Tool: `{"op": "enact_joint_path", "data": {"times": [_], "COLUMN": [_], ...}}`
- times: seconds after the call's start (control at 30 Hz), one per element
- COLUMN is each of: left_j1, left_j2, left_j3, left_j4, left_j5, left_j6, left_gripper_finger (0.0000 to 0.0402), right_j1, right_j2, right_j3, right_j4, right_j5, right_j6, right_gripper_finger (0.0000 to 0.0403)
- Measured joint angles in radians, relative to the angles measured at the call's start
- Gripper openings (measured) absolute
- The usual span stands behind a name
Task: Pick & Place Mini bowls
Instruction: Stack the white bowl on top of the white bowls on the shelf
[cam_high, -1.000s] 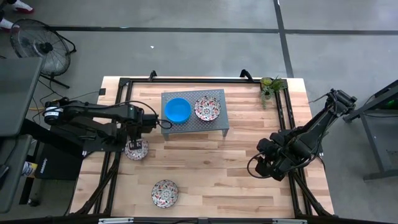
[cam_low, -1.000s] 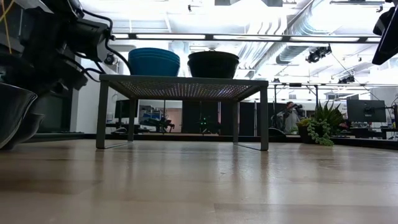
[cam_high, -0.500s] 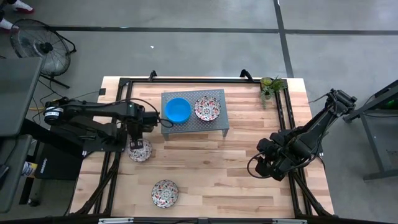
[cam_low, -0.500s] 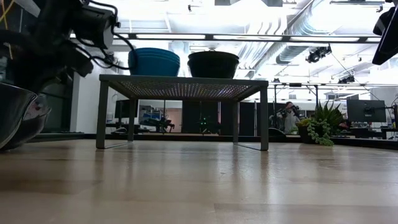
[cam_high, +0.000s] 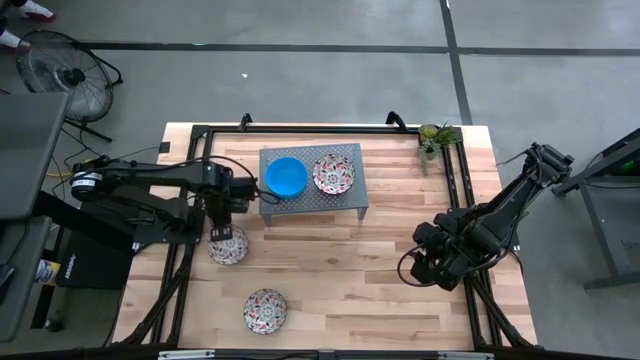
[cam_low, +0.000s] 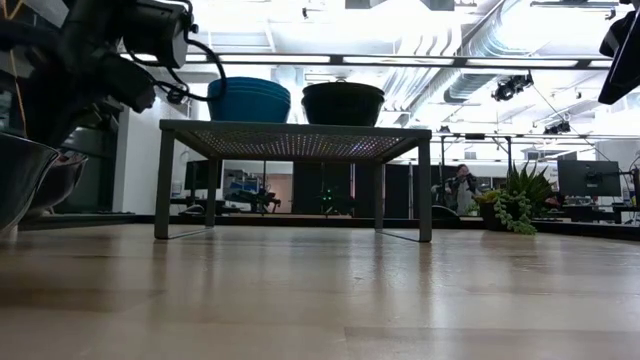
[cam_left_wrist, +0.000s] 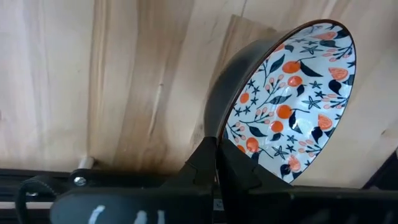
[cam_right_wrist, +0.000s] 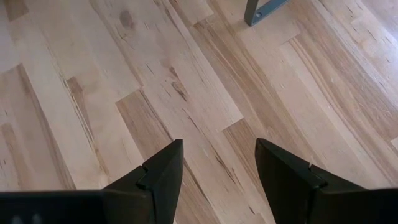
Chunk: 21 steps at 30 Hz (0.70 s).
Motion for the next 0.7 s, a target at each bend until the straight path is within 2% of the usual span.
{"op": "enact_joint_path", "data": {"times": [0.7], "left_j1": [0.000], "left_j2": [0.000], "left_j3": [0.002], "left_j4": [0.057], "left_j5": [0.096], "left_j6": [-0.022], "left_gripper_finger": [0.0000], "right_j1": [0.000], "right_j2": [0.000], "right_j3": [0.000], "right_j4": [0.000], "right_j5": [-0.001], "right_j6": [-0.003], "right_gripper_finger": [0.0188]}}
